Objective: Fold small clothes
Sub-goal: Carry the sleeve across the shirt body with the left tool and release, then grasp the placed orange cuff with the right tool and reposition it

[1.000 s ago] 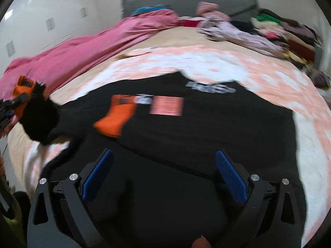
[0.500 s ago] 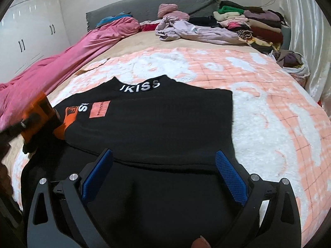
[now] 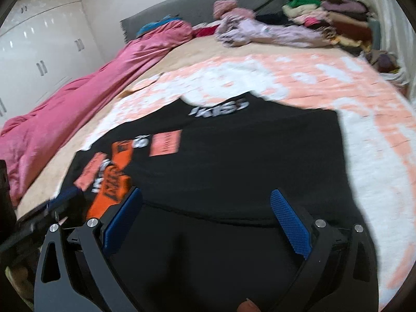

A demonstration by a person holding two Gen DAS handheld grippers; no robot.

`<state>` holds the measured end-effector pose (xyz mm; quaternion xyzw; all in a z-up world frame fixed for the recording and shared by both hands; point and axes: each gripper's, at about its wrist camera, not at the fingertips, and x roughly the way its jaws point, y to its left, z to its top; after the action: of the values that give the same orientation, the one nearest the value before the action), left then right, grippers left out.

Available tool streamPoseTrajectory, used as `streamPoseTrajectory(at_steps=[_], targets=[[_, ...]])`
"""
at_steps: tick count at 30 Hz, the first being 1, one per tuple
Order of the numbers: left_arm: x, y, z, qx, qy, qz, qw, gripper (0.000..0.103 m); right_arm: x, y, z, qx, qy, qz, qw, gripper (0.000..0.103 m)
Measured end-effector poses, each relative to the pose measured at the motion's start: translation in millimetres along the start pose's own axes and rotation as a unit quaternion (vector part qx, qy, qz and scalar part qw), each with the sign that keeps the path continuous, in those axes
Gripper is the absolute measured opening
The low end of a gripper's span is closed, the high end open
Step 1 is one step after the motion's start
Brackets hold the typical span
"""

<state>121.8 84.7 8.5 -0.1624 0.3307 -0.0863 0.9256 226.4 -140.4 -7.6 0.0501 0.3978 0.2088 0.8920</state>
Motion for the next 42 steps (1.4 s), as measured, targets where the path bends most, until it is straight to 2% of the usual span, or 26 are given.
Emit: streamPoseTrajectory(at_steps=[5,9,11,13,15,16,18,21,22,24,28,33,37,42], targets=[[-16.5,41.8,13.0,-0.047,-0.031,0.069,0.9960,0.040,24.1,34.9,0.8,-0.007,0.039,0.064,0.997,0.098],[-32.4,65.0,17.8,-0.070,-0.061,0.117,0.9888,0.045,40.8,57.8,5.3,-0.026,0.042,0.062,0.997,0.098],[-39.3,73.2,17.9,-0.083,-0.067,0.118,0.9872,0.047,49.5,65.7,7.0,-0.036,0.043,0.059,0.997,0.096],[-42.6,80.8,17.2,-0.097,-0.068,0.115,0.9862,0.047,56.7,71.6,6.3,-0.040,0.051,0.064,0.996,0.071],[-43.0,84.5,16.8,-0.106,-0.065,0.112,0.9859,0.049,62.1,81.1,3.5,-0.055,0.057,0.075,0.994,0.063],[-42.0,85.3,16.3,-0.110,-0.062,0.106,0.9864,0.050,63.6,83.4,3.0,-0.062,0.056,0.080,0.993,0.051],[-41.2,87.3,14.7,-0.121,-0.057,0.088,0.9871,0.052,63.0,92.1,0.5,-0.076,0.052,0.098,0.991,0.036],[-42.0,84.7,14.3,-0.117,-0.059,0.094,0.9869,0.052,61.1,103.2,-1.0,-0.107,0.045,0.092,0.989,0.020],[-43.3,84.7,14.5,-0.117,-0.063,0.097,0.9864,0.052,59.6,104.4,-0.3,-0.110,0.041,0.094,0.989,0.007],[-45.0,86.3,14.5,-0.120,-0.067,0.100,0.9854,0.055,55.0,108.8,3.7,-0.115,0.040,0.122,0.985,0.007],[-47.2,88.6,15.3,-0.118,-0.073,0.110,0.9842,0.057,42.9,118.4,16.0,-0.130,0.024,0.143,0.981,0.007],[-50.5,88.2,14.9,-0.115,-0.083,0.116,0.9831,0.057,2.3,107.8,54.3,-0.124,-0.036,0.160,0.979,0.007],[-48.7,85.5,14.9,-0.107,-0.082,0.115,0.9842,0.057,-28.8,80.5,79.6,-0.123,-0.073,0.125,0.982,0.007],[-46.1,79.5,14.4,-0.092,-0.080,0.116,0.9858,0.057,-45.3,30.8,94.3,-0.100,-0.088,0.058,0.989,0.007]])
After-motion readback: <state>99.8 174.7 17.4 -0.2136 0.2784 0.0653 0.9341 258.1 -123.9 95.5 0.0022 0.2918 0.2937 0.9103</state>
